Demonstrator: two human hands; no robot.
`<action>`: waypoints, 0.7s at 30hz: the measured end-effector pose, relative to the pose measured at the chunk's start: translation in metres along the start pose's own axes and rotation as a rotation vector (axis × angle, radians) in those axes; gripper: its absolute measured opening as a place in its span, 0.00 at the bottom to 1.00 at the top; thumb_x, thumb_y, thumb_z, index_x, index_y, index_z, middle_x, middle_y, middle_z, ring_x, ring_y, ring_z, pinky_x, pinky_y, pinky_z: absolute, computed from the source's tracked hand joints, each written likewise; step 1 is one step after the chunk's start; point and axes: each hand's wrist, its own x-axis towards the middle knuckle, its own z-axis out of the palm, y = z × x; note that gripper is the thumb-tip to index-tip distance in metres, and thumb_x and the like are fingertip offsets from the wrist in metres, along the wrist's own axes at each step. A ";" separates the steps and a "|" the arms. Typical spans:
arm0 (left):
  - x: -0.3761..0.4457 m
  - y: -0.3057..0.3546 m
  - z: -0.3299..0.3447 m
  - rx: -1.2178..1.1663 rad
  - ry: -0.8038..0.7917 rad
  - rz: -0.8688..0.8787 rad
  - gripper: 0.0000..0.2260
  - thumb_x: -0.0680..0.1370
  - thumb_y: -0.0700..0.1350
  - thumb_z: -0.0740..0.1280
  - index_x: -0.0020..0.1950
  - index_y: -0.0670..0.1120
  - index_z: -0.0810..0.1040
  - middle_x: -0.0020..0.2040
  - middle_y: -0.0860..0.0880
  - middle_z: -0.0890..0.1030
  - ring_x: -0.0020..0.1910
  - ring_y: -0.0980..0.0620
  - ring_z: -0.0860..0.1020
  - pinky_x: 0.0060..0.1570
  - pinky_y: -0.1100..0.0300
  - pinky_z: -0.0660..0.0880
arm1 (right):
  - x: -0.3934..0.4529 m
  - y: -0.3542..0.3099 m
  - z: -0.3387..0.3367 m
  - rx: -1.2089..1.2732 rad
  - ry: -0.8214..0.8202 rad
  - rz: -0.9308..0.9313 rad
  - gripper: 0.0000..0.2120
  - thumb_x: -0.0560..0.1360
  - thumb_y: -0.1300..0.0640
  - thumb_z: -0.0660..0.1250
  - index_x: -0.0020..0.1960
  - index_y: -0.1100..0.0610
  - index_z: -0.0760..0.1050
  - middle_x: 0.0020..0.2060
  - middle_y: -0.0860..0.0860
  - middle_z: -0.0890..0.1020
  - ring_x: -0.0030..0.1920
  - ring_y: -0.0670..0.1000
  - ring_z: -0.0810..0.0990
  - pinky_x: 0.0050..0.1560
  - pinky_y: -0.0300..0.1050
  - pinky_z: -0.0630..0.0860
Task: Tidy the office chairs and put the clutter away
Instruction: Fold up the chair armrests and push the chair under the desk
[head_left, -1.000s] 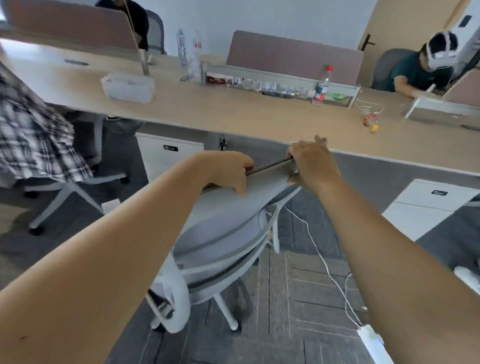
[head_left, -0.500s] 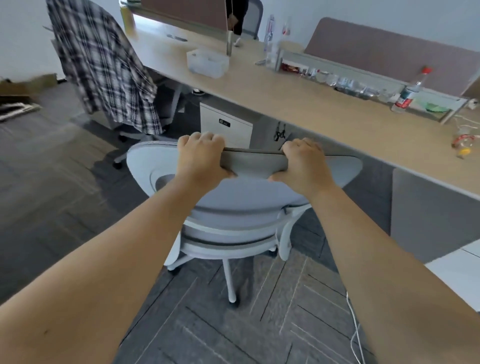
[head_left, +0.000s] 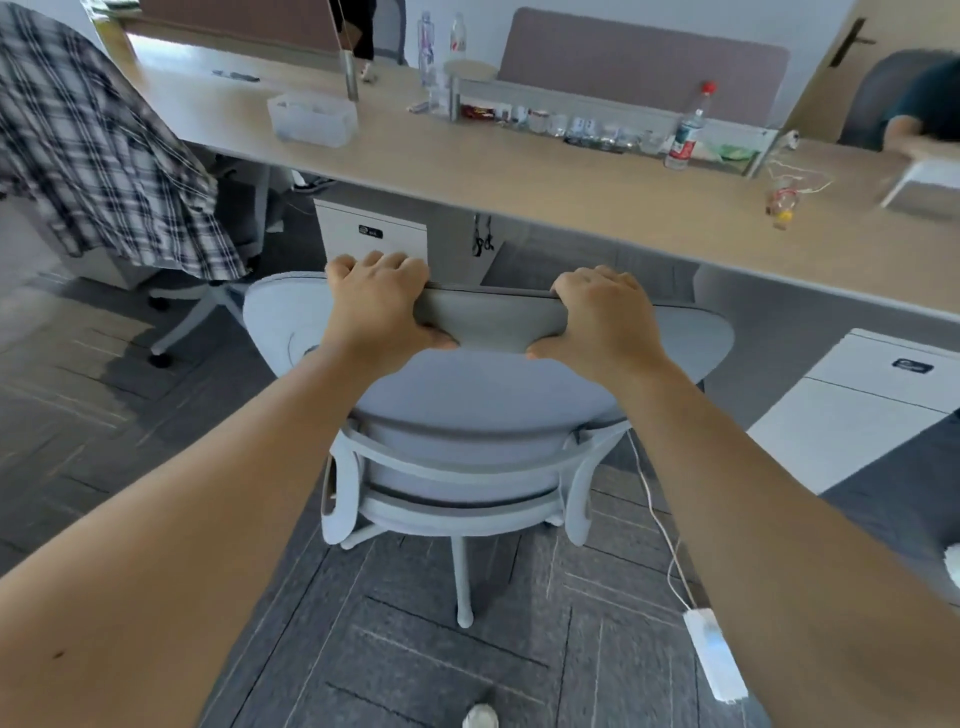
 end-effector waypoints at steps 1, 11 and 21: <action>-0.002 0.003 0.003 -0.023 -0.005 0.004 0.24 0.65 0.53 0.76 0.48 0.37 0.75 0.50 0.40 0.78 0.54 0.42 0.72 0.58 0.51 0.59 | -0.006 0.001 -0.003 -0.012 -0.022 0.011 0.25 0.66 0.47 0.74 0.55 0.62 0.74 0.51 0.57 0.80 0.56 0.57 0.74 0.60 0.48 0.65; -0.032 0.055 0.001 -0.088 -0.065 0.217 0.24 0.65 0.55 0.75 0.50 0.39 0.75 0.53 0.42 0.78 0.57 0.43 0.71 0.58 0.53 0.57 | -0.099 0.024 -0.032 -0.079 0.046 0.293 0.26 0.67 0.44 0.72 0.57 0.59 0.72 0.54 0.55 0.77 0.58 0.57 0.71 0.60 0.50 0.63; -0.020 0.091 0.010 -0.087 -0.081 0.362 0.25 0.64 0.54 0.76 0.50 0.38 0.75 0.53 0.42 0.79 0.57 0.43 0.72 0.60 0.51 0.61 | -0.124 0.059 -0.039 -0.051 0.086 0.379 0.27 0.66 0.49 0.74 0.59 0.61 0.71 0.57 0.54 0.75 0.61 0.55 0.68 0.54 0.44 0.52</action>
